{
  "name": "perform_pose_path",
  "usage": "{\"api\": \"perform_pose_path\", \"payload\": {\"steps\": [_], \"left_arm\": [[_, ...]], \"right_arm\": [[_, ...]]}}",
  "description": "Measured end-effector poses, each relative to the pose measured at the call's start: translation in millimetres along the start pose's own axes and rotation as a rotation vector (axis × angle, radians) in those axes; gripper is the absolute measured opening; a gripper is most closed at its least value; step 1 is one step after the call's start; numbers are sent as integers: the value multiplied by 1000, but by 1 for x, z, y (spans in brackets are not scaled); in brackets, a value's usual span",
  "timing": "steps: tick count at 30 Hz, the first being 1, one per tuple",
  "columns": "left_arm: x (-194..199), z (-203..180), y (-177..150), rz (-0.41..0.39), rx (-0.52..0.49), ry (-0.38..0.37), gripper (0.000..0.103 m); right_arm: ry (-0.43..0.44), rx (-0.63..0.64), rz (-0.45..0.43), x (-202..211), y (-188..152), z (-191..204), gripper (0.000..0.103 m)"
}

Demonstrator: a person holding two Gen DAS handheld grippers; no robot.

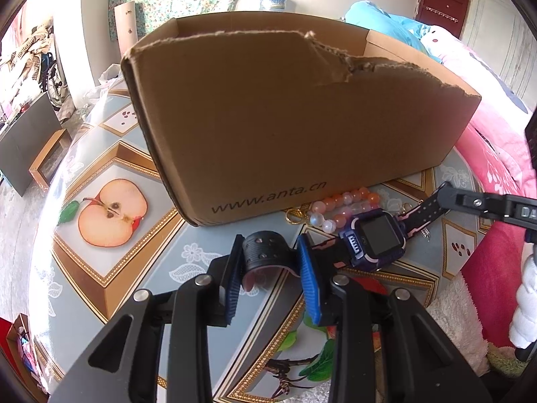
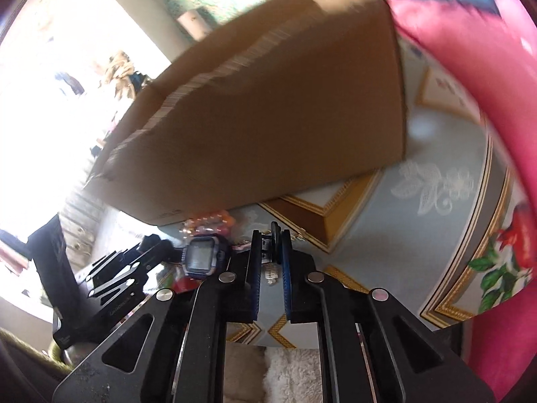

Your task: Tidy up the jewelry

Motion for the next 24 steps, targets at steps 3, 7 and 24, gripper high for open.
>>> {"api": "perform_pose_path", "payload": {"steps": [3, 7, 24], "left_arm": [[0, -1, 0, -5, -3, 4, 30], [-1, -1, 0, -9, -4, 8, 30], [1, -11, -5, -26, -38, 53, 30]], "right_arm": [[15, 125, -43, 12, -3, 31, 6], [36, 330, -93, 32, -12, 73, 6], [2, 542, -142, 37, -43, 116, 6]]}}
Point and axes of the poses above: each gripper's, at about its wrist camera, not at the fingertips, and x roughly against the way its jaws point, z to its left, y to its top, the point moved 2 cm from there along -x, roughly the way its jaws point, and after that the axes turned 2 degrees about x, right-handed, at the moved point
